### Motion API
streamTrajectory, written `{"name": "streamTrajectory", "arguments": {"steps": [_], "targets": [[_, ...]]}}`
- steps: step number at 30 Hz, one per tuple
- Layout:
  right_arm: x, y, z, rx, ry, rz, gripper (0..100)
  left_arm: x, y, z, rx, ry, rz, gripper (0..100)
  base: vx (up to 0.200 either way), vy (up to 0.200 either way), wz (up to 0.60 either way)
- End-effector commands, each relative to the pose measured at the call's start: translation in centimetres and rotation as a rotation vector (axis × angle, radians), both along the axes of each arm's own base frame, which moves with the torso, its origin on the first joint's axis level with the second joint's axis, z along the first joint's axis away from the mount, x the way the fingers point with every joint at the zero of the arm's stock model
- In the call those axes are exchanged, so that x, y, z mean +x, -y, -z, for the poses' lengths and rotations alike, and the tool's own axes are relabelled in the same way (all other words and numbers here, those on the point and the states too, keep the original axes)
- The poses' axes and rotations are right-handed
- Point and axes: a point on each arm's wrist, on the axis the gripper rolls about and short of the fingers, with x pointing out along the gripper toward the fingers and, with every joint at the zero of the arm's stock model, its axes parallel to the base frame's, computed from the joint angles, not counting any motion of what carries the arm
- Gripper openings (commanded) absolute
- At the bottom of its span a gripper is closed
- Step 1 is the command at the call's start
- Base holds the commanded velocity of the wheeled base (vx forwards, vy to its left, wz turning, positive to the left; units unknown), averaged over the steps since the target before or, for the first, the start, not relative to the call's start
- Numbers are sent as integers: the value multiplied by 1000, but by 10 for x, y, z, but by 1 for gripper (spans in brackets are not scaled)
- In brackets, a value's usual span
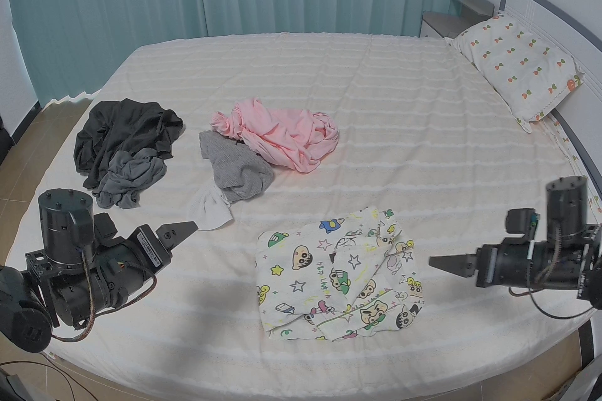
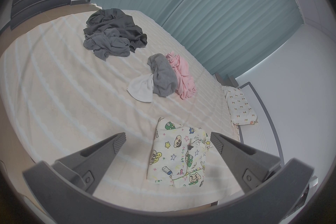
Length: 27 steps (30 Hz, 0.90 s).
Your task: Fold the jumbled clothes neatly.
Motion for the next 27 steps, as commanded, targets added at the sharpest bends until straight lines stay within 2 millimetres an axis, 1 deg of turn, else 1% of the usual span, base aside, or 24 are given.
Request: {"name": "streamTrajectory", "arguments": {"steps": [1, 2, 3, 5, 6, 9, 11, 12, 13, 15, 16, 19, 23, 27], "targets": [[49, -84, 56, -150, -93, 59, 100, 0, 0, 1, 4, -4, -5, 100, 0, 0, 0], [50, -85, 56, -153, -93, 60, 100, 0, 0, 1, 5, -3, -4, 100, 0, 0, 0], [56, -97, 63, -181, -91, 66, 100, 0, 0, 1, 5, -3, -4, 100, 0, 0, 0], [60, -105, 66, -205, -101, 66, 100, 0, 0, 1, 5, -3, -3, 100, 0, 0, 0], [68, -114, 65, -242, -120, 74, 100, 0, 0, 2, 6, -6, -3, 100, 0, 0, 0], [74, -119, 65, -265, -137, 78, 100, 1, 0, 2, 7, -9, -3, 100, 0, 0, 0], [80, -130, 64, -322, -157, 71, 100, 1, 0, 3, 7, -12, -3, 100, 0, 0, 0], [80, -130, 64, -322, -157, 71, 100, 1, 0, 3, 7, -12, -3, 100, 0, 0, 0], [83, -138, 66, -368, -158, 66, 100, 1, 0, 3, 7, -12, -3, 100, 0, 0, 0], [87, -145, 72, -412, -149, 73, 100, 1, 0, 3, 7, -14, -2, 100, 0, 0, 0], [93, -151, 78, -452, -125, 86, 100, 1, 0, 3, 7, -14, -2, 100, 0, 0, 0], [102, -157, 88, -517, -93, 110, 100, 0, 0, 4, 8, -15, 0, 100, 0, 0, 0], [102, -166, 104, -601, -75, 116, 100, 0, 0, 5, 10, -21, 0, 100, 0, 0, 0], [109, -166, 109, -649, -56, 135, 100, 0, 0, 5, 10, -21, 1, 100, 0, 0, 0]]}}
